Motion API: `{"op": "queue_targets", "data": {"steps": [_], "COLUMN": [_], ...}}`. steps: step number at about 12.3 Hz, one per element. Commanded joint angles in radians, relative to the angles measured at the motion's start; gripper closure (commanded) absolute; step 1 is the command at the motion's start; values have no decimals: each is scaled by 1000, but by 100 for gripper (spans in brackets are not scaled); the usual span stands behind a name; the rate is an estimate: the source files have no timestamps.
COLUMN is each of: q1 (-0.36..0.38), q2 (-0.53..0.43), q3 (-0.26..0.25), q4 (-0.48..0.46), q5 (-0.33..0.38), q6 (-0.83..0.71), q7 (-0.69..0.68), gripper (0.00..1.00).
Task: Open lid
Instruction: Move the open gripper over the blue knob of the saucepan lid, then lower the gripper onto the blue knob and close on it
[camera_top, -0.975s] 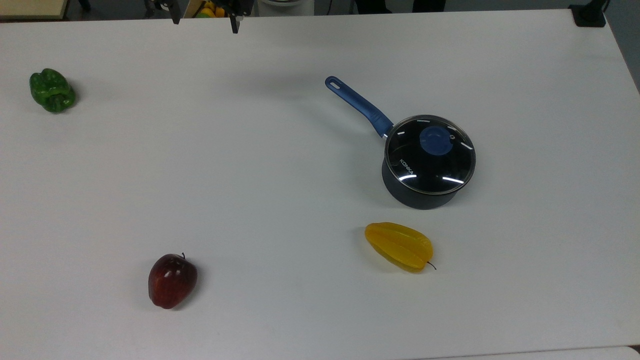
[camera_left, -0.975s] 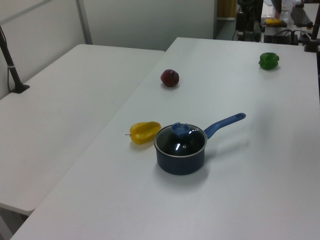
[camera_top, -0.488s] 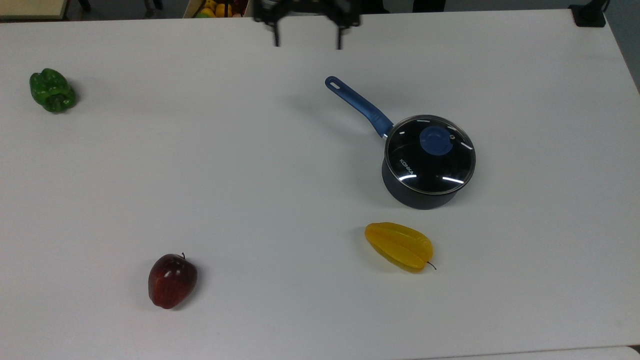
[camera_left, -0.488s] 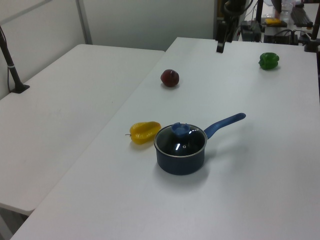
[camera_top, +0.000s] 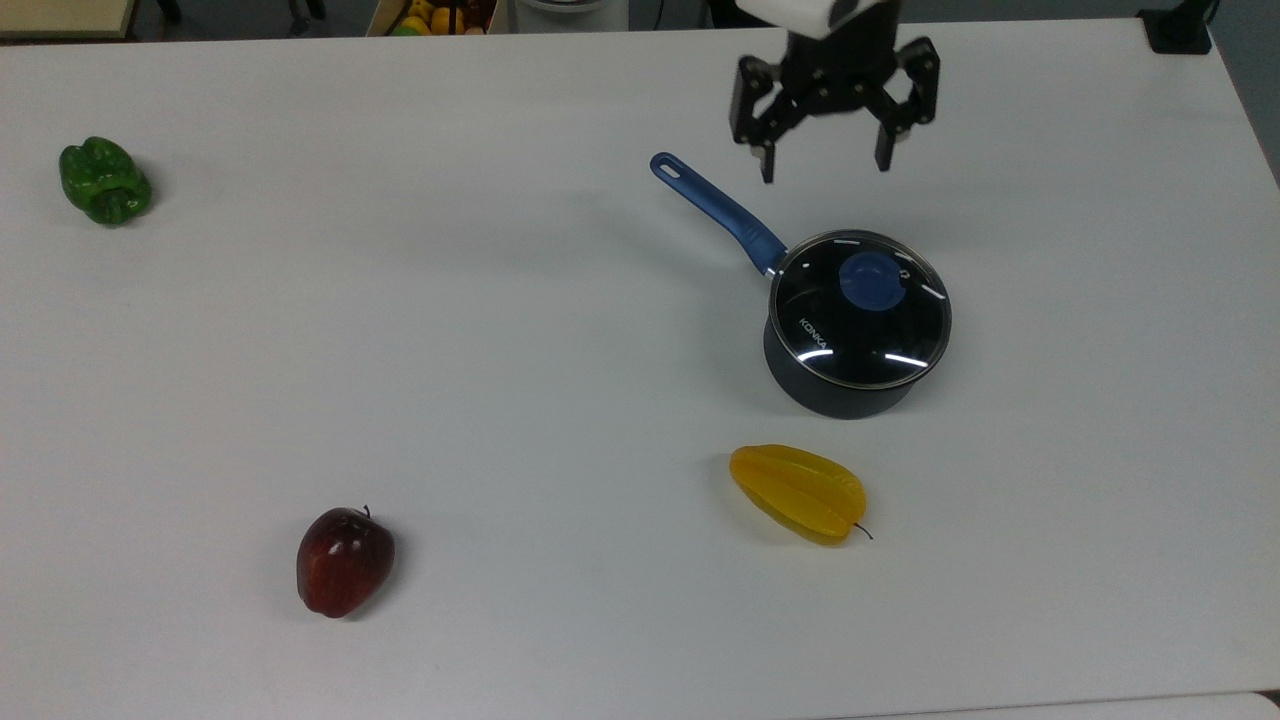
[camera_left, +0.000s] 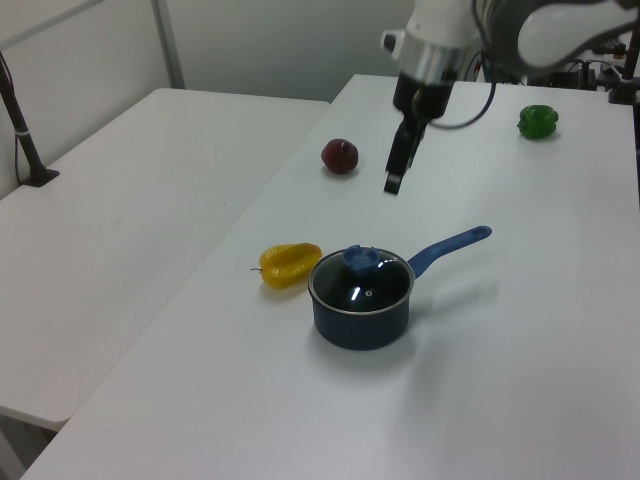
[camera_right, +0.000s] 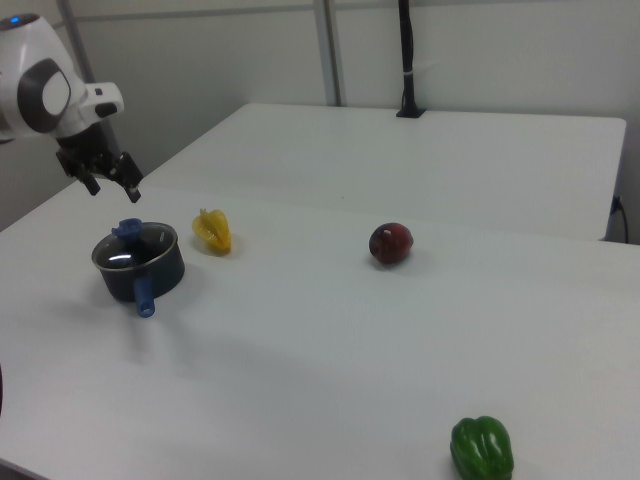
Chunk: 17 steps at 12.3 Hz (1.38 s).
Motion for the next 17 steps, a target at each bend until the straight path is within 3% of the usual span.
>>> {"op": "queue_targets", "data": {"steps": [1, 3, 5, 9, 11, 17], "q1": [37, 62, 68, 71, 71, 73], "q2": [61, 88, 90, 122, 124, 150], "q3": [-13, -13, -13, -13, -13, -13], "q4": [-6, -32, -114, -112, -112, -96], "q5": [-21, -39, -100, -119, -159, -206], "q6": [91, 149, 262, 313, 319, 324], "q7": [35, 35, 37, 71, 118, 218], "gripper": [0, 0, 0, 1, 10, 10]}}
